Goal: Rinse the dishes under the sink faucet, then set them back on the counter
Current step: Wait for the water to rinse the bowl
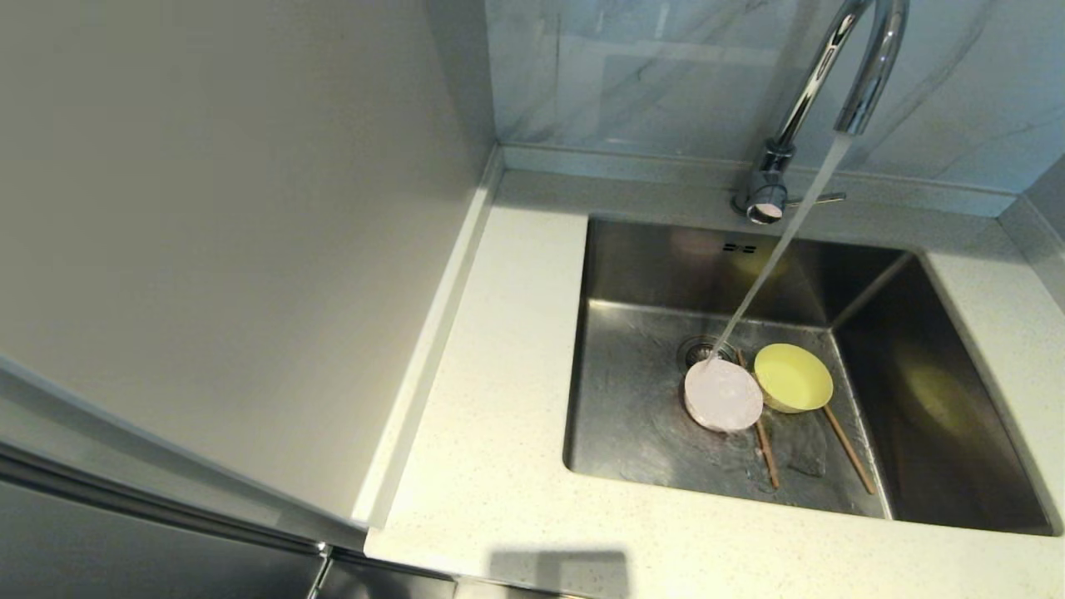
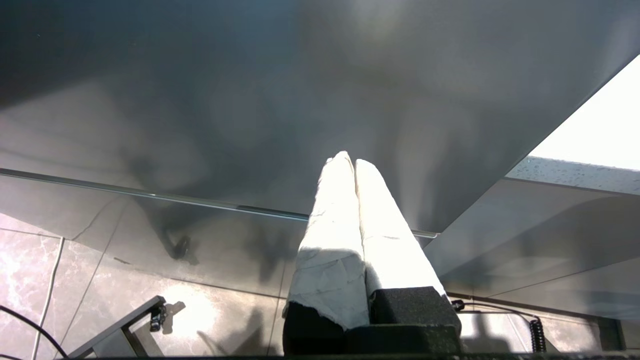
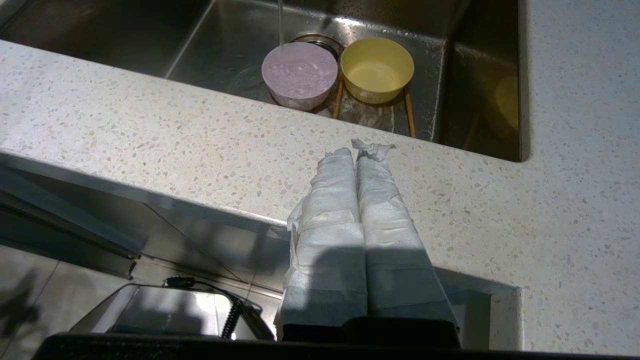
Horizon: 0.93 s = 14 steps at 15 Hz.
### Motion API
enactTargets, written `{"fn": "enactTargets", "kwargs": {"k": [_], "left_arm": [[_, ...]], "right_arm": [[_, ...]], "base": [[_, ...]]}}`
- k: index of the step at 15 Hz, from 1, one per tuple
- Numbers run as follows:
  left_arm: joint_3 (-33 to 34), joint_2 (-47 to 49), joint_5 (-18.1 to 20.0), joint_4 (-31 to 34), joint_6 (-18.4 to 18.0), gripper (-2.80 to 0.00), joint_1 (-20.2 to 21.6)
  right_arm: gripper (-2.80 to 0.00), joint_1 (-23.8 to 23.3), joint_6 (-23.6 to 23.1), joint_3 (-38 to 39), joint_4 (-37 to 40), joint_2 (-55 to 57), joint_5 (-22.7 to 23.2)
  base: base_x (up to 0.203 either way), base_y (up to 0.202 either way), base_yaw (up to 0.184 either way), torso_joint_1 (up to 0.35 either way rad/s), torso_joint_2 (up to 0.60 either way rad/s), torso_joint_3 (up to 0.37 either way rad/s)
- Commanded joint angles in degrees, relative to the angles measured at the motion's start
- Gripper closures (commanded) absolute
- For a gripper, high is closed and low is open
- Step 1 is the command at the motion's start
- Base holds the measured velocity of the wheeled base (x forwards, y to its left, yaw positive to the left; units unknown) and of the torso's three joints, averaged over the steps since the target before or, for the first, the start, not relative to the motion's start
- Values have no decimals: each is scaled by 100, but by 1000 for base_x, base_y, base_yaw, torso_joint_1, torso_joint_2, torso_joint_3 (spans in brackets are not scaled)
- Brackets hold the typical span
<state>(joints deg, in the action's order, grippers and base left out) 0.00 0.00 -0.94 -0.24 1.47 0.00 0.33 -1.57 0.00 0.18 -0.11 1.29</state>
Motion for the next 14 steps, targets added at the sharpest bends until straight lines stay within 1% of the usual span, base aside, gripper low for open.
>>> {"fn": "enactTargets", "kwargs": {"k": [1,14], "left_arm": [[0,-18,-3,-2,2,0,0],[0,-18,-3,-2,2,0,0]], "right_arm": [[0,2,-1,0,-1,11,3],[0,2,-9,0,-1,11,3]], "base": [[0,0,0,0,0,0],[0,0,0,0,0,0]]}}
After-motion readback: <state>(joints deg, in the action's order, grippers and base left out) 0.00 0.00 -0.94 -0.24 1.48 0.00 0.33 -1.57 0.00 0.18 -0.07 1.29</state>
